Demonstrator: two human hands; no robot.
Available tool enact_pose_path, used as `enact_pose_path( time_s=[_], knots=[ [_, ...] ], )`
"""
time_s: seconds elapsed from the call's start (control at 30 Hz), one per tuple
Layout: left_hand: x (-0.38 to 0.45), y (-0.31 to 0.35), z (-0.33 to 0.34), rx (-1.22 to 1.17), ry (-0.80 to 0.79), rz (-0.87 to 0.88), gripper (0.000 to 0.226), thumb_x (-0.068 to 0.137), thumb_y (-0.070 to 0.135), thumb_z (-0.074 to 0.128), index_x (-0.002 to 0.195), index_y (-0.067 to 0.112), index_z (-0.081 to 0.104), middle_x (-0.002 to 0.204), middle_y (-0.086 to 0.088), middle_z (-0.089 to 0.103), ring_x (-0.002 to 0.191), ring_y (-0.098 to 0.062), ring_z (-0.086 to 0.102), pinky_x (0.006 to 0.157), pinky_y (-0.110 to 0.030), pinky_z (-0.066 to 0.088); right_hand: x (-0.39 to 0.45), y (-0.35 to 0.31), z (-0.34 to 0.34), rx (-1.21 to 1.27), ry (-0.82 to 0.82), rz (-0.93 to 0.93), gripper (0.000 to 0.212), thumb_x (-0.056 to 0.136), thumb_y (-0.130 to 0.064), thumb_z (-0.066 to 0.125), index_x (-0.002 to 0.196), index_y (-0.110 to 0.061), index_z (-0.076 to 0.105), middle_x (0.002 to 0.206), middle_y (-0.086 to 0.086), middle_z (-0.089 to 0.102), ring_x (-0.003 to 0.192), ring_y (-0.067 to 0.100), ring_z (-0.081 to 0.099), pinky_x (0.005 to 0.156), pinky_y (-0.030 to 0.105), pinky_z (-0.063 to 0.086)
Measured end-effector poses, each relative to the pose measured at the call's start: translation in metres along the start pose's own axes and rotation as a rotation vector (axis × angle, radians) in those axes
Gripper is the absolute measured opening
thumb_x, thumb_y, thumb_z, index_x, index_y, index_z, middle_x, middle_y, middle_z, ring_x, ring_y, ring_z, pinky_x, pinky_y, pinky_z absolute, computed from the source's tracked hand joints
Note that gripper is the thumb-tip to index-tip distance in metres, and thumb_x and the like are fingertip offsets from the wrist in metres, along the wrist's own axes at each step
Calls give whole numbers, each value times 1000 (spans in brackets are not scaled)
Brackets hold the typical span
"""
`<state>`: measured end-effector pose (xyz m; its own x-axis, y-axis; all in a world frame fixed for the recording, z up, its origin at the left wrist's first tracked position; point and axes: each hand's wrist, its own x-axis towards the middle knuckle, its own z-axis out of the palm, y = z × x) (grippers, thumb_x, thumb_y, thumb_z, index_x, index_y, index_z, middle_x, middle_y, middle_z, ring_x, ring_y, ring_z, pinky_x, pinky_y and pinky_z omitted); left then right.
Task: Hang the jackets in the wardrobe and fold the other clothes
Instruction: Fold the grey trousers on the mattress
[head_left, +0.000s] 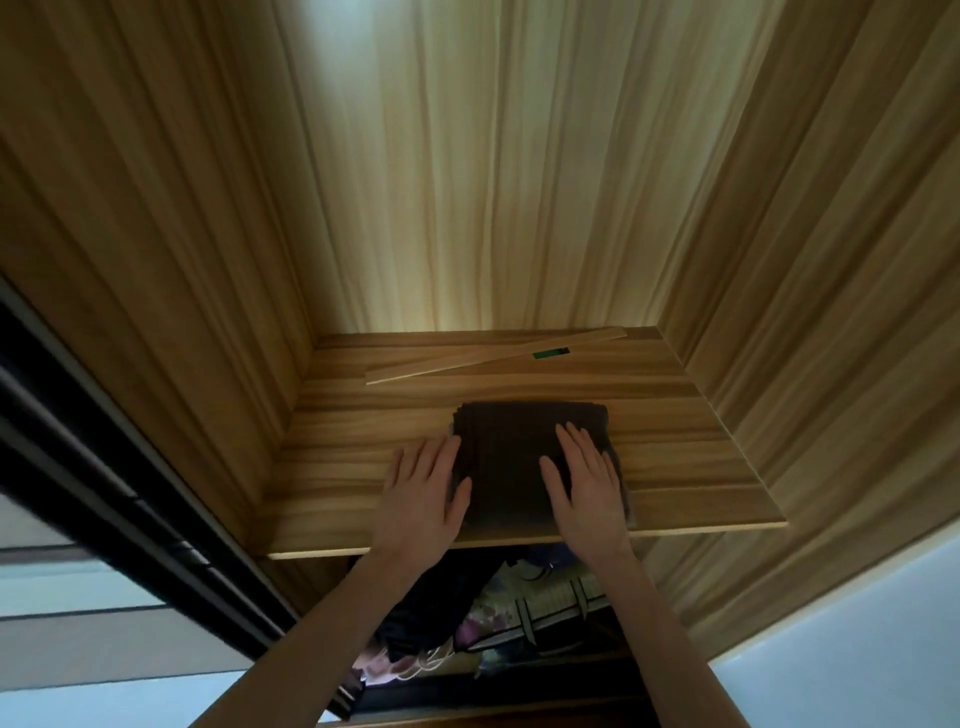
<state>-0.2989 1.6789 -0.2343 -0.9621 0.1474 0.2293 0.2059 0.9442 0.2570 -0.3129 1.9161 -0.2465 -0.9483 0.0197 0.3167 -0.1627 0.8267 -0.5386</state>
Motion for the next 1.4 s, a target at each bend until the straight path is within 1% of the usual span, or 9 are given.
enact_pose_path(
  time_s=[0.13, 0.27, 0.5, 0.63, 0.83, 0.93, 1.1, 1.23, 1.4],
  knots=[
    [-33, -16, -29, 27, 103, 7, 60, 106, 50, 30, 154, 17, 44, 155, -6, 50, 148, -26, 39, 126, -50, 26, -20, -33, -9, 64, 11, -35, 73, 104, -66, 22, 160, -21, 35, 166, -3, 35, 157, 10, 19, 130, 42, 15],
    [-85, -32, -63, -35, 216, -37, 58, 106, 47, 39, 153, 14, 44, 154, -7, 51, 147, -28, 40, 123, -50, 30, -46, -80, -15, 76, 9, -136, 69, 106, -63, 26, 160, -21, 34, 166, -4, 35, 157, 9, 18, 130, 45, 16],
    [-194, -54, -134, -102, 411, -186, 48, 105, 41, 47, 143, 12, 54, 144, -3, 58, 139, -25, 48, 119, -45, 37, -103, -181, -21, 167, -60, -318, 66, 107, -62, 29, 160, -23, 33, 166, -7, 33, 155, 2, 17, 130, 38, 10],
    [-266, -80, -173, -91, 493, -335, 51, 106, 44, 45, 149, 16, 49, 150, -1, 54, 144, -20, 42, 122, -43, 33, -137, -245, -18, 201, -114, -430, 66, 106, -63, 29, 161, -27, 30, 167, -6, 32, 156, 8, 21, 128, 36, 10],
    [-387, -126, -230, -55, 607, -613, 58, 104, 55, 40, 152, 23, 47, 157, -2, 50, 148, -26, 42, 122, -50, 31, -198, -342, 12, 400, -203, -622, 62, 107, -54, 40, 159, -21, 36, 165, -5, 38, 155, 11, 27, 127, 46, 25],
    [-446, -145, -256, 21, 655, -692, 59, 105, 55, 38, 151, 20, 48, 154, -4, 53, 146, -27, 44, 122, -52, 33, -230, -394, 27, 456, -261, -701, 62, 107, -53, 37, 159, -19, 37, 164, -4, 40, 154, 12, 30, 125, 49, 26],
    [-529, -170, -296, 95, 742, -839, 54, 104, 49, 43, 148, 18, 50, 151, -6, 55, 145, -27, 44, 120, -52, 36, -277, -483, 46, 469, -369, -854, 68, 106, -64, 26, 162, -24, 30, 167, -9, 33, 156, 4, 21, 130, 35, 11],
    [-587, -194, -325, 173, 817, -940, 53, 105, 45, 43, 148, 14, 48, 150, -11, 55, 144, -28, 45, 119, -52, 37, -316, -551, 65, 531, -437, -965, 67, 106, -63, 27, 160, -24, 32, 166, -6, 35, 155, 6, 24, 130, 36, 14],
    [-651, -236, -350, 278, 863, -1059, 54, 104, 41, 45, 148, 10, 48, 148, -12, 56, 144, -28, 45, 119, -51, 36, -361, -637, 103, 604, -500, -1077, 65, 105, -65, 29, 158, -27, 36, 164, -10, 37, 154, 4, 27, 129, 30, 12]
  ],
)
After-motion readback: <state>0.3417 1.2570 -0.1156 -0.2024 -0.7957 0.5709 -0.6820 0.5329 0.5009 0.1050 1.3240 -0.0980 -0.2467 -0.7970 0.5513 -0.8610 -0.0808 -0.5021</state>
